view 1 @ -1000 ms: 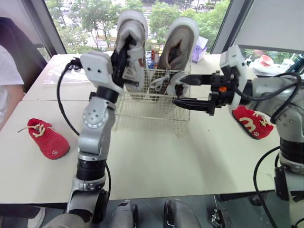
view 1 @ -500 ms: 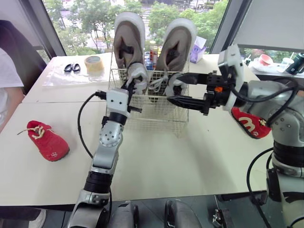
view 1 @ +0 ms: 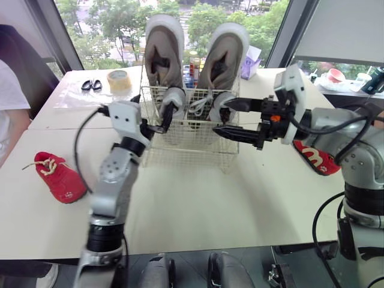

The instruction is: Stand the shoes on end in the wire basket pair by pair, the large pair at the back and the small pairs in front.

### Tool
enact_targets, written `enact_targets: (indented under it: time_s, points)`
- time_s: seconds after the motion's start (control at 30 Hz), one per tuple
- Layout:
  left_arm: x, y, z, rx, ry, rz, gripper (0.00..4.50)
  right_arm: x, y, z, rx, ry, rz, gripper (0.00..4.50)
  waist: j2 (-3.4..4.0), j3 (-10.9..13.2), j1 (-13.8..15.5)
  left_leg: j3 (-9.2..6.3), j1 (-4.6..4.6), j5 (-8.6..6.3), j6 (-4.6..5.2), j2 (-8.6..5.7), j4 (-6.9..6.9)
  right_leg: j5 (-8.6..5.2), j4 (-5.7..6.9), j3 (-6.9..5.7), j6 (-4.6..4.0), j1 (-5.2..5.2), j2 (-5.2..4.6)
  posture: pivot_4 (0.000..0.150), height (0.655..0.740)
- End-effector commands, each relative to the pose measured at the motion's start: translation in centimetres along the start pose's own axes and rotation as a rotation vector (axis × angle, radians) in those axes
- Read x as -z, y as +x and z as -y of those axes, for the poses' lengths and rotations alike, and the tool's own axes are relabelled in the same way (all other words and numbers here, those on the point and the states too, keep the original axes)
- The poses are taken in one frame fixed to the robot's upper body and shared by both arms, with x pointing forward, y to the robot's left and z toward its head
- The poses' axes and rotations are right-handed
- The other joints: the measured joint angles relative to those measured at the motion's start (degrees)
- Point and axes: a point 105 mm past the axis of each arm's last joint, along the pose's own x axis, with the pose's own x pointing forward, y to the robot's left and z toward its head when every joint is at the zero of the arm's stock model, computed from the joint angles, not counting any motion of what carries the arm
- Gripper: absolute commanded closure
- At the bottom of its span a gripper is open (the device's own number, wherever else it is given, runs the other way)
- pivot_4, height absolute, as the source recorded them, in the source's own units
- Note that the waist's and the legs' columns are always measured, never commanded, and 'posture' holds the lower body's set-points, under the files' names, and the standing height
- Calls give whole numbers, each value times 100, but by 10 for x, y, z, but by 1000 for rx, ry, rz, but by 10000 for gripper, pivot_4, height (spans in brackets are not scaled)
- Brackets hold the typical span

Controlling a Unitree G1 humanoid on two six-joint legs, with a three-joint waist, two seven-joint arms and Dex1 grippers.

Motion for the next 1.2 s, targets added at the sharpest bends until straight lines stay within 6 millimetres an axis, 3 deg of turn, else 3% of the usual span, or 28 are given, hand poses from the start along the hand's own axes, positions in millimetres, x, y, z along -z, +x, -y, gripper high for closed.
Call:
enact_targets:
  time_s: [0.03, 0.23, 0.37, 0.5, 0.63, 0.77, 0.83, 1.03, 1.2]
  points:
    - [-23, -13, -4, 68, 41, -22, 779, -7, -7, 3, 24, -28, 23, 0, 0, 0, 2, 0, 0, 0, 0, 0, 0, 0, 0, 0, 0, 0, 0, 1500, 7400]
    - [-44, -40, -20, 210, -83, -139, 779, -15, -19, 17, 113, 3, 99, 0, 0, 3, 9, -2, 1, 0, -1, 2, 1, -2, -6, 0, 0, 1, 4, 1500, 7400]
    - [-37, -53, -12, 328, -208, -250, 779, -25, -28, 28, 182, 16, 191, 0, 2, 4, 15, 0, 1, 0, -2, 0, 1, -2, -15, 1, 0, 5, 3, 1500, 7400]
    - [-22, -60, 2, 402, -114, -412, 779, -22, -37, 35, 271, 51, 217, 0, 4, 5, 14, -2, 1, 1, -3, 0, 1, -4, -16, 1, -5, 7, 6, 1500, 7400]
    - [-19, -65, 21, 488, -254, -429, 779, 1, -70, 47, 464, 110, 208, 0, 3, 5, 31, -3, -1, 0, -4, -2, -3, -12, -24, 2, -17, 10, 5, 1500, 7400]
    - [-21, -76, 50, 670, -477, -402, 779, 10, -115, 63, 632, 144, 222, 0, 12, 9, 14, 6, -2, 0, -3, -5, -2, -12, -27, 11, -18, 9, 0, 1500, 7400]
    - [-17, -80, 60, 724, -495, -420, 779, 16, -131, 64, 691, 127, 184, 0, 12, 9, 16, 6, 1, 0, -3, -4, -2, -12, -26, 12, -19, 9, 3, 1500, 7400]
    - [4, -101, 102, 929, -569, -528, 779, 57, -173, 48, 968, 102, -7, 0, 14, 6, 22, 5, 6, 0, -3, -2, -10, -15, -27, 15, -19, 11, 12, 1500, 7400]
    - [8, -91, 101, 965, -559, -505, 779, 107, -198, 22, 1074, 188, -83, 0, 19, 4, 26, 5, 8, 0, -3, -2, -8, -17, -28, 19, -20, 11, 14, 1500, 7400]
